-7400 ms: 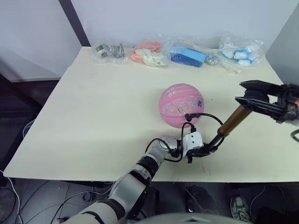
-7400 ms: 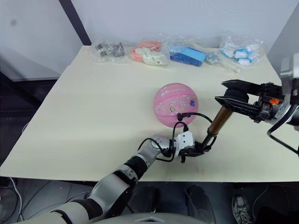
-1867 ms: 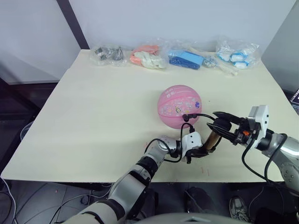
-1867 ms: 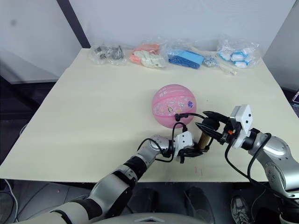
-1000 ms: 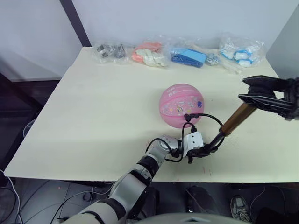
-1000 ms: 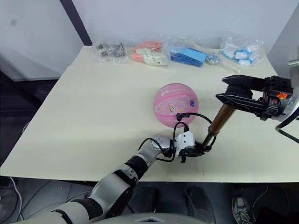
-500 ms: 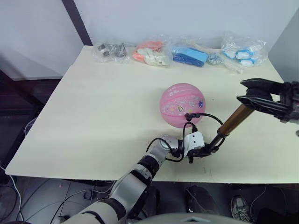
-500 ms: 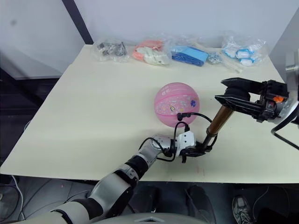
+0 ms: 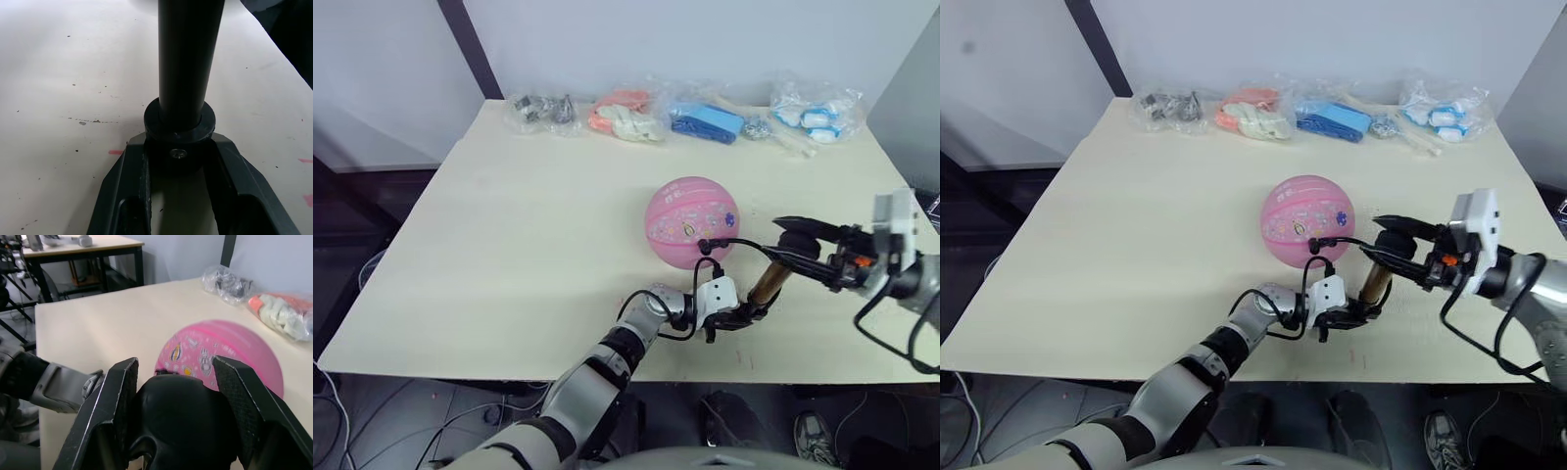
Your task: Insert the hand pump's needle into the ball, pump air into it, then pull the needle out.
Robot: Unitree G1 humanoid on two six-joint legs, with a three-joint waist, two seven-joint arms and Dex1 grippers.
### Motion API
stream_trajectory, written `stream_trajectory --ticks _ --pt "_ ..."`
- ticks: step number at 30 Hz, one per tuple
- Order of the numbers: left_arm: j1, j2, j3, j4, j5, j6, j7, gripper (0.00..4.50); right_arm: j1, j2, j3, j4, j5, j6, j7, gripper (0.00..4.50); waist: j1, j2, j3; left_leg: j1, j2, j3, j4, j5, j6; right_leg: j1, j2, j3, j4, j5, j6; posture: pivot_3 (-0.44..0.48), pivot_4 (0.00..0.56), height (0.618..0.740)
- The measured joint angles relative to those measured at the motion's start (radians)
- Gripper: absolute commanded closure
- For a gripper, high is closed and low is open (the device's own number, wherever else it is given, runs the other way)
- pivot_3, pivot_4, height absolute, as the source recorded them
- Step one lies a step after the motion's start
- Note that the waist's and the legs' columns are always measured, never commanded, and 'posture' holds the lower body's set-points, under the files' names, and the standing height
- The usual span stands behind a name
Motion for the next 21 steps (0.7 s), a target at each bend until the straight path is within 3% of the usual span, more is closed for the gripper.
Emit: stream_trajectory --ticks 7,13,21 --pt "0.006 0.006 0.002 -0.001 0.0 0.001 0.001 3.43 0.035 0.098 0.091 0.08 -0.139 -0.123 -0.024 2.48 -0.011 -0.001 -0.001 0.005 0.0 0.0 -0.001 0.0 0.0 0.004 0.0 0.0 -0.001 -0.001 0.003 0.0 0.15 0.736" --pt "0.007 0.006 0.001 -0.001 0.0 0.004 0.001 3.43 0.034 0.097 0.088 0.075 -0.143 -0.128 -0.021 2.48 -0.012 -0.001 -0.003 0.005 0.0 0.0 -0.001 0.0 0.0 0.004 0.0 0.0 -0.001 -0.001 0.002 0.0 0.15 0.736" --pt "0.007 0.004 0.001 -0.017 -0.002 0.003 -0.006 3.43 -0.021 -0.063 -0.044 0.04 0.065 0.113 -0.006 2.48 -0.01 0.006 0.004 0.0 0.0 -0.001 -0.001 0.0 0.0 0.002 -0.001 0.0 -0.002 0.0 0.0 0.0 0.15 0.736"
